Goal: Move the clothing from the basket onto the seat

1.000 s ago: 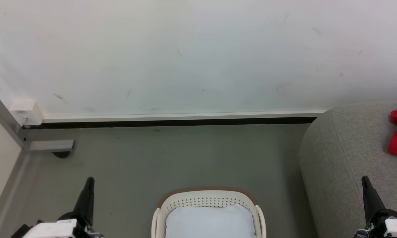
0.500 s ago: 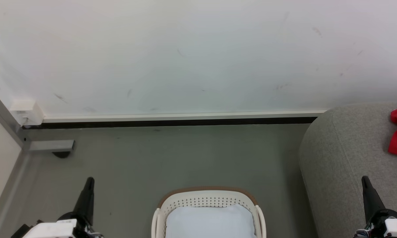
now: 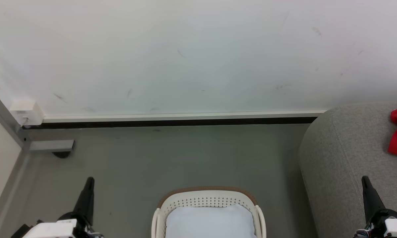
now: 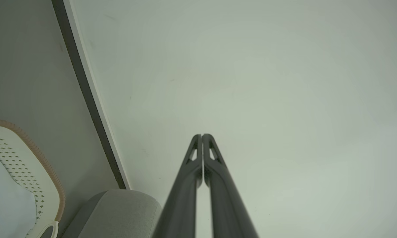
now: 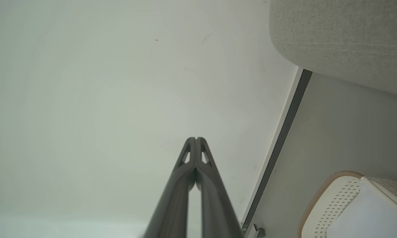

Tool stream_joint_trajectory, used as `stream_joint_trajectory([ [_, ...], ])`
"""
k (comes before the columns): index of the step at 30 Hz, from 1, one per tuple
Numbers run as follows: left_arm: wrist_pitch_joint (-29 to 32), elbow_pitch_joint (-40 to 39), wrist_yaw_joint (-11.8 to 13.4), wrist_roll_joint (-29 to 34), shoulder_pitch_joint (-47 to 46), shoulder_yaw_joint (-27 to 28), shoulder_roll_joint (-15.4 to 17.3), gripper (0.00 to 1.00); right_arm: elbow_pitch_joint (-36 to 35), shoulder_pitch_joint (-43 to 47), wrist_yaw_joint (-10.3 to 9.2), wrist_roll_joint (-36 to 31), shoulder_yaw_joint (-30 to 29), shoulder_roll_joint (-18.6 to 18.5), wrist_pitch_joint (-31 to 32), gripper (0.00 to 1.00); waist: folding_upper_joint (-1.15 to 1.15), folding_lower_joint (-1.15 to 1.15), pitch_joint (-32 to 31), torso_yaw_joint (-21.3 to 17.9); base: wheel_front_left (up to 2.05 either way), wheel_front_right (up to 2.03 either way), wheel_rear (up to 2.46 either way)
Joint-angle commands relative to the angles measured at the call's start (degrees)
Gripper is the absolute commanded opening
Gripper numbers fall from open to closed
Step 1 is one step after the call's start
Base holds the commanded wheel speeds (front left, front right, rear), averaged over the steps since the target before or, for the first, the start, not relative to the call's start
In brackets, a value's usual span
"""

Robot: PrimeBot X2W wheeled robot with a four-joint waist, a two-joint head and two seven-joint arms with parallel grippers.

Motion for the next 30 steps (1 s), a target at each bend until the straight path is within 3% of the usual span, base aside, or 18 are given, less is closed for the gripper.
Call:
stream_joint_trajectory([
  [1, 0.22, -0.20, -0.07, -0.80, -0.47, 0.12, 0.11, 0.00, -0.28, -0.71, -0.12, 0.08, -0.21, -0.39, 0.17, 0.00, 0.00, 0.00, 0.00, 0.00, 0.00, 0.00, 0.00],
  [30, 0.21, -0.20, -0.07, -0.81, -0.47, 0.12, 0.11, 0.00, -0.28, -0.71, -0.12, 0.08, -0.21, -0.38, 0.17, 0.00, 0.00, 0.00, 0.00, 0.00, 0.00, 0.00, 0.00],
])
